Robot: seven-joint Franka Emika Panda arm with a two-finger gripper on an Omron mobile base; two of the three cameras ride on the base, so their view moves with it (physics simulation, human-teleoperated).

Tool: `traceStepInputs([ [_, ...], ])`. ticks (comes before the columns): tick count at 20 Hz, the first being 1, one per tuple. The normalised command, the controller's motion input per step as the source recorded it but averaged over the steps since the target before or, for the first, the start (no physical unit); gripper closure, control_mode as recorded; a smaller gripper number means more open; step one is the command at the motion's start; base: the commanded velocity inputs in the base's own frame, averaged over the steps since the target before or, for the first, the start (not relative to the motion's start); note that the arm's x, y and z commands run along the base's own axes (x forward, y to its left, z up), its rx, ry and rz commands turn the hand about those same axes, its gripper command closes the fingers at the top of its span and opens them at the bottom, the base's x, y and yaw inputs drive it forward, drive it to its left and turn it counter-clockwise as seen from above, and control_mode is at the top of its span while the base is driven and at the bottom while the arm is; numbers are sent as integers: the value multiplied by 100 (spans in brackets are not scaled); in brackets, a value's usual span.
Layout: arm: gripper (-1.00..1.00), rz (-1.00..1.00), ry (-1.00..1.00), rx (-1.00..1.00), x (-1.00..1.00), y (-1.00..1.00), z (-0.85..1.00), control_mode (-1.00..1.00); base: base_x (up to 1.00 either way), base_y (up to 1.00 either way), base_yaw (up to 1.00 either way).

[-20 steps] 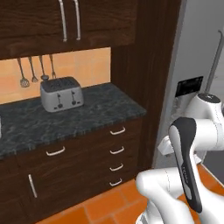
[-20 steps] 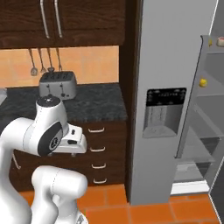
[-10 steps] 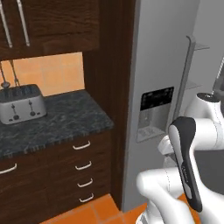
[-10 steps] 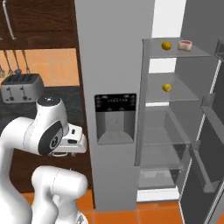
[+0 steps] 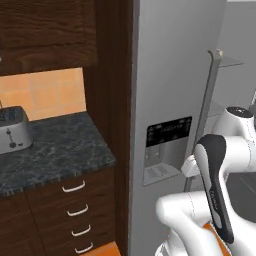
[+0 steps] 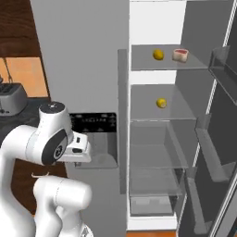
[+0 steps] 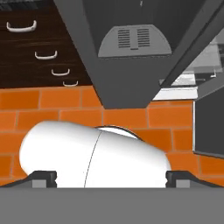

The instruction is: Place one lemon and one steak in each tupperware on the nearby counter, to pack two identical lunches.

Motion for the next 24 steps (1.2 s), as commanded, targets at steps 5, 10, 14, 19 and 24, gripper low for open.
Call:
traceStepInputs([
  [5, -100, 0, 0, 0, 0, 0, 0, 100, 15, -58, 4],
  [10, -100, 0, 0, 0, 0, 0, 0, 100, 8, -51, -2],
  [14, -100, 0, 0, 0, 0, 0, 0, 100, 14, -31, -11],
  [19, -100, 0, 0, 0, 0, 0, 0, 100, 20, -28, -13],
  [24, -100, 0, 0, 0, 0, 0, 0, 100, 36, -32, -9],
])
